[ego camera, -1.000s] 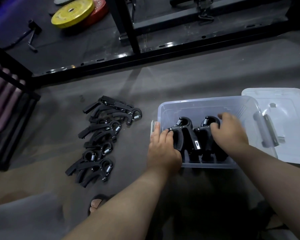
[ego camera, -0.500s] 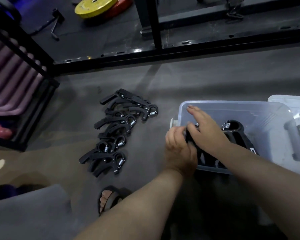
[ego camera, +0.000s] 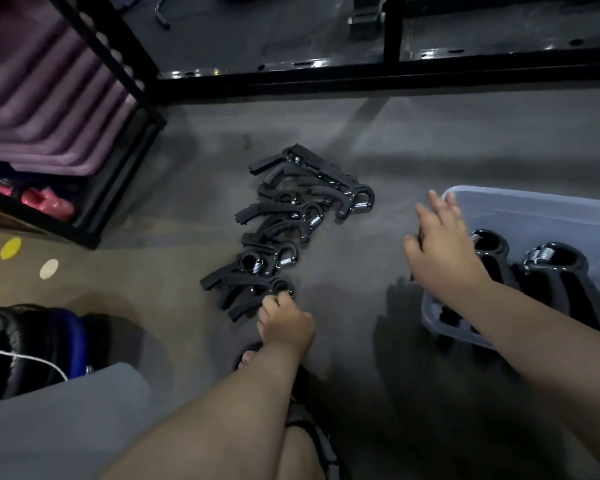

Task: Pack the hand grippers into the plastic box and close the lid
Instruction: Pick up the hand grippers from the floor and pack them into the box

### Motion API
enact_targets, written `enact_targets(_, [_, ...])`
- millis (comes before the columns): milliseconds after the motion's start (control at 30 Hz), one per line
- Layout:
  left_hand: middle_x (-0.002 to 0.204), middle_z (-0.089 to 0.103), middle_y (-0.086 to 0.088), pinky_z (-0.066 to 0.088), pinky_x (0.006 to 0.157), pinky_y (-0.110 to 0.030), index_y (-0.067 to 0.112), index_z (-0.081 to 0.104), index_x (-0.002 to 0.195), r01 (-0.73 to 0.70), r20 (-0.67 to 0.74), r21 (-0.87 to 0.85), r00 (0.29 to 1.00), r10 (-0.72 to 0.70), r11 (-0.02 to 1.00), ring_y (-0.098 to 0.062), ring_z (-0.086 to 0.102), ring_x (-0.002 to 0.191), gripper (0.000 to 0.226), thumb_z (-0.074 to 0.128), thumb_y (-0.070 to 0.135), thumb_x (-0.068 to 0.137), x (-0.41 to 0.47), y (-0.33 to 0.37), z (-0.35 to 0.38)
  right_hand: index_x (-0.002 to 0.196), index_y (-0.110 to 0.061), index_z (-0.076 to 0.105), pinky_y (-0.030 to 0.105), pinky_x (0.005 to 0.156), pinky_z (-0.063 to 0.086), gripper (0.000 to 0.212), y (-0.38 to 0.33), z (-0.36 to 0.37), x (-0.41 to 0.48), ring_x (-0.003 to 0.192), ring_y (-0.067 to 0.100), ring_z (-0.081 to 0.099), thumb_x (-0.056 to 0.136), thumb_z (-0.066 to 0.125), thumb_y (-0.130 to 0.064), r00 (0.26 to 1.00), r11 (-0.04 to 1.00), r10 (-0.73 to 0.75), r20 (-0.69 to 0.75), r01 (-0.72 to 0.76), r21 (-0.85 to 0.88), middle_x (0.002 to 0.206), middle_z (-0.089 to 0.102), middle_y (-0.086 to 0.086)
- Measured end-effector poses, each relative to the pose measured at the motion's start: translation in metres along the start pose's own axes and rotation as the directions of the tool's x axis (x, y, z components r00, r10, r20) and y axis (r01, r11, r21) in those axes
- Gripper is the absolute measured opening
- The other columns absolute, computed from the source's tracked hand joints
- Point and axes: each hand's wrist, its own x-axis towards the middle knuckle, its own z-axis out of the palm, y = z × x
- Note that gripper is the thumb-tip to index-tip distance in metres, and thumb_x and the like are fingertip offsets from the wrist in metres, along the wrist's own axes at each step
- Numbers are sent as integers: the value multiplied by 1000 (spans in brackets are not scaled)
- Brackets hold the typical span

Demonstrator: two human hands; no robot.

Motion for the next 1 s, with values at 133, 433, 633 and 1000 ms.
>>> enact_targets(133, [144, 30, -7, 25, 108, -44, 18, 49, 129, 56, 133, 85, 989, -67, 995, -35, 33, 127, 45, 51, 24, 84, 32, -4, -9, 148, -8, 36, 38, 122, 3, 58, -2, 7, -1, 151, 19, -12, 93, 49, -19, 1000, 1000, 3, -11, -3, 17, 164, 7, 4])
enact_targets(433, [138, 35, -10, 20, 112, -51, 21, 44, 131, -63, 192, 342, 981, -4, 937, -34, 27, 129, 62, 59, 57, 83, 68, 20, -6, 136, -9, 50, 21, 112, -1, 49, -2, 13, -3, 151, 16, -8, 88, 54, -11, 997, 999, -2, -79, 6, 51, 160, 19, -1])
enact_targets(633, [132, 38, -5, 25, 102, -50, 19, 42, 127, -77, 42, 478, 997, 65, 875, -30, 34, 122, 57, 59, 51, 83, 64, 1, -3, 134, -9, 52, 22, 113, -1, 48, -3, 13, -3, 151, 17, -8, 86, 56, -11, 995, 999, 3, -96, 1, 48, 159, 21, 0])
enact_targets(1000, [133, 35, -7, 37, 94, -43, 10, 36, 133, -290, 158, 603, 957, 245, 743, -28, 53, 112, 60, 64, 32, 85, 50, -9, 2, 133, -10, 52, 27, 117, 5, 48, -6, 11, -6, 151, 16, -8, 85, 53, -11, 996, 997, 15, -93, -8, 81, 159, 21, -2])
